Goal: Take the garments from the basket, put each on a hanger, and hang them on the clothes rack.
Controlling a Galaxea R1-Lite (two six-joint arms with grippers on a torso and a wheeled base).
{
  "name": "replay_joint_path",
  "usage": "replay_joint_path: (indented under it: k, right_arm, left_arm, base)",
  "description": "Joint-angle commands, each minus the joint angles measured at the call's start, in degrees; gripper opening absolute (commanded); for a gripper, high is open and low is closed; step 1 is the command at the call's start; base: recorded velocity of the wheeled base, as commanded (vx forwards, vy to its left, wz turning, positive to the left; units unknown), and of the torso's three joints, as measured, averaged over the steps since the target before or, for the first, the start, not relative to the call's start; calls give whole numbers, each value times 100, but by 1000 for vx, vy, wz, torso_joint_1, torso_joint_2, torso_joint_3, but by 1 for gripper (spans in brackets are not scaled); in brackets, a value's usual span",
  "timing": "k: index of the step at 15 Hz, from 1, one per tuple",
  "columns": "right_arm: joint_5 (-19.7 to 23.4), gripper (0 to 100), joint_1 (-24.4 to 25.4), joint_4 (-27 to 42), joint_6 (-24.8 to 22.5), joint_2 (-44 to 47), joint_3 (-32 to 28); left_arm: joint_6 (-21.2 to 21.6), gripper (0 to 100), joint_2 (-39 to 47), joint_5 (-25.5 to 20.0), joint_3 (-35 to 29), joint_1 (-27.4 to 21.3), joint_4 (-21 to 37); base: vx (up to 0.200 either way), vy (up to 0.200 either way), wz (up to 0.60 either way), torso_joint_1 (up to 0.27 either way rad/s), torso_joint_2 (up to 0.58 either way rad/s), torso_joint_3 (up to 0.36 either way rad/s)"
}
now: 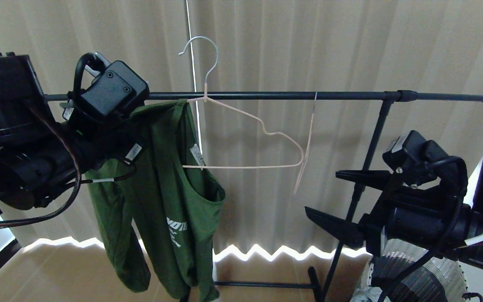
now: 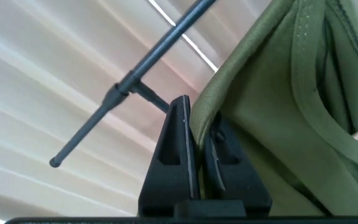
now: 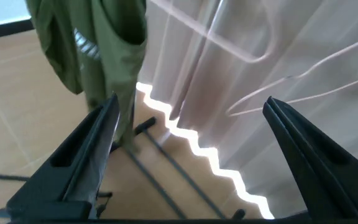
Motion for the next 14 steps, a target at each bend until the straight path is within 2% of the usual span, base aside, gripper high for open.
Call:
replay_joint_path:
  k: [1,3,5,8,14]
  right_arm:
    - [-98,100,228,-7,129,259,8]
    - [-362,100,615,-368,463,523,-36]
    - [-722,100,720,-1053,498,989,-53]
    - [-801,100,720,-1791,480,1543,-256]
    - [-1056,100,711,-1809,498,2228,-976]
  left_arm:
    - [-11,0,22,15,-30,-32,-130]
    - [-63,0,31,85,-145,-41,-262]
    - [-336,0,31,103,-180,-182,-271]
    - [-661,0,-13,120,-215,-419,-271]
    - [-687,0,-162,111,-268,-577,-280]
  base:
    - [0,0,0,0,0,0]
    - [0,0,0,0,0,0]
    - [0,0,0,0,0,0]
    - [0,0,0,0,0,0]
    - [0,0,0,0,0,0]
